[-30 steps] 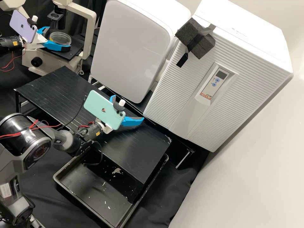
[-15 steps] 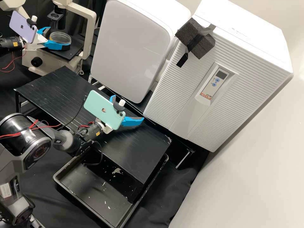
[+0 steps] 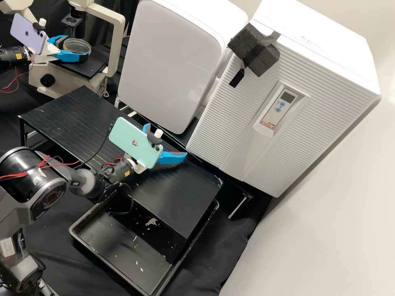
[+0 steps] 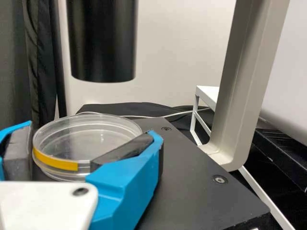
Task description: Place the petri dish on the bench
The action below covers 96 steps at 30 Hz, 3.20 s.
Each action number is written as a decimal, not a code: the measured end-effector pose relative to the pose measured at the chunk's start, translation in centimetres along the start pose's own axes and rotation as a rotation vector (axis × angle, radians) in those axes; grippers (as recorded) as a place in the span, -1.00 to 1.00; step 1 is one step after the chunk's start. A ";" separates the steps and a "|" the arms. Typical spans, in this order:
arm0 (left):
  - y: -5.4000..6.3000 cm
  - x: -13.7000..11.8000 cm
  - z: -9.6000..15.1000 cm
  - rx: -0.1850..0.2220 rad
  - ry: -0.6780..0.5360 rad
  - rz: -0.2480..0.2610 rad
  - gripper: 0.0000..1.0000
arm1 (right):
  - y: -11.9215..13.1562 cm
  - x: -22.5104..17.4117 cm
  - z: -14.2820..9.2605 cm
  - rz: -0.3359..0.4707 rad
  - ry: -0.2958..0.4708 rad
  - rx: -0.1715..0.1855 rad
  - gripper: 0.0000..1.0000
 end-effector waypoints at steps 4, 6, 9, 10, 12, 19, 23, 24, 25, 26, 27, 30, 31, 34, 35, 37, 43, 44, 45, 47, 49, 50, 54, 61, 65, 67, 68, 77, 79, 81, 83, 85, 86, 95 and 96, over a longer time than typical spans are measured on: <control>-0.1 -0.1 0.0 0.008 -0.006 -0.002 -1.00 | 0.0 0.0 0.0 0.000 0.000 0.000 1.00; -0.1 -0.1 0.0 0.008 -0.006 -0.001 -1.00 | 0.0 0.0 0.0 0.000 0.000 0.000 1.00; -0.1 -0.1 0.0 0.008 -0.006 -0.001 -1.00 | 0.0 0.0 0.0 0.000 0.000 0.000 1.00; -0.1 -0.1 0.0 0.008 -0.007 -0.001 -1.00 | 0.0 0.0 0.0 0.000 0.000 0.000 1.00; -0.1 -0.1 0.0 0.009 -0.010 0.003 -1.00 | 0.0 0.0 0.0 0.000 0.000 0.000 1.00; -0.6 -0.9 0.1 0.011 -0.030 0.005 -1.00 | 0.0 0.0 0.0 0.000 0.000 0.000 1.00; -0.6 -2.4 0.7 0.029 -0.074 -0.015 -1.00 | 0.0 0.0 0.0 0.000 0.000 0.000 1.00; -0.6 -2.9 1.0 0.035 -0.094 -0.023 -1.00 | 0.0 0.0 0.0 0.000 0.000 0.000 1.00; -0.6 -3.2 1.1 0.037 -0.102 -0.030 -1.00 | 0.0 0.0 0.0 0.000 0.000 0.000 1.00; -0.7 -4.0 1.4 0.045 -0.128 -0.037 -1.00 | 0.0 0.0 0.0 0.000 0.000 0.000 1.00; -0.8 -4.4 1.6 0.046 -0.142 -0.047 -1.00 | 0.0 0.0 0.0 0.000 0.000 0.000 1.00; -0.9 -5.7 2.7 0.059 -0.197 -0.068 -1.00 | 0.0 0.0 0.0 0.000 0.000 0.000 1.00; -0.9 -6.1 3.1 0.067 -0.217 -0.071 -1.00 | 0.0 0.0 0.0 0.000 0.000 0.000 1.00; -1.0 -7.4 4.4 0.086 -0.287 -0.080 -1.00 | 0.0 0.0 0.0 0.000 0.000 0.000 1.00; -0.9 -7.9 5.1 0.092 -0.323 -0.077 -1.00 | 0.0 0.0 0.0 0.000 0.000 0.000 1.00; -0.6 -8.5 6.0 0.082 -0.355 -0.068 -1.00 | 0.0 0.0 0.0 0.000 0.000 0.000 1.00; -0.7 -9.8 9.1 0.074 -0.464 -0.058 -1.00 | 0.0 0.0 0.0 0.000 0.000 0.000 1.00; -0.9 -9.9 9.9 0.074 -0.488 -0.063 -1.00 | 0.0 0.0 0.0 0.000 0.000 0.000 1.00; -1.1 -10.1 10.6 0.076 -0.513 -0.071 -1.00 | 0.0 0.0 0.0 0.000 0.000 0.000 1.00; -1.7 -10.4 11.8 0.080 -0.558 -0.089 -1.00 | 0.0 0.0 0.0 0.000 0.000 0.000 1.00; -2.4 -10.5 13.4 0.106 -0.616 -0.111 -1.00 | 0.0 0.0 0.0 0.000 0.000 0.000 1.00; -2.7 -10.5 14.1 0.116 -0.641 -0.120 -1.00 | 0.0 0.0 0.0 0.000 0.000 0.000 1.00; -3.9 -10.1 16.4 0.156 -0.723 -0.155 -1.00 | 0.0 0.0 0.0 0.000 0.000 0.000 1.00; -5.7 -8.5 19.9 0.241 -0.801 -0.223 -1.00 | 0.0 0.0 0.0 0.000 0.000 0.000 1.00; -6.7 -7.9 21.0 0.276 -0.824 -0.259 -1.00 | 0.0 0.0 0.0 0.000 0.000 0.000 1.00; -7.4 -7.5 21.5 0.278 -0.834 -0.285 -1.00 | 0.0 0.0 0.0 0.000 0.000 0.000 1.00; -7.7 -7.4 21.8 0.271 -0.841 -0.294 -1.00 | 0.0 0.0 0.0 0.000 0.000 0.000 1.00; -8.9 -6.0 23.0 0.209 -0.853 -0.325 -1.00 | 0.0 0.0 0.0 0.000 0.000 0.000 1.00; -8.8 -6.0 23.1 0.205 -0.852 -0.325 1.00 | 0.0 0.0 0.0 0.000 0.000 0.000 1.00; -8.8 -6.0 23.1 0.205 -0.852 -0.325 1.00 | 0.0 0.0 0.0 0.000 0.000 0.000 1.00; -8.8 -6.0 23.1 0.190 -0.849 -0.332 1.00 | 0.0 0.0 0.0 0.000 0.000 0.000 1.00; -8.8 -6.0 23.1 0.188 -0.850 -0.333 1.00 | 0.0 0.0 0.0 0.000 0.000 0.000 1.00; -8.9 -6.0 23.1 0.192 -0.851 -0.337 1.00 | 0.0 0.0 0.0 0.000 0.000 0.000 1.00; -8.8 -5.7 22.5 0.202 -0.841 -0.339 1.00 | 0.0 0.0 0.0 0.000 0.000 0.000 1.00; -8.7 -5.6 22.4 0.199 -0.838 -0.340 1.00 | 0.0 0.0 0.0 0.000 0.000 0.000 1.00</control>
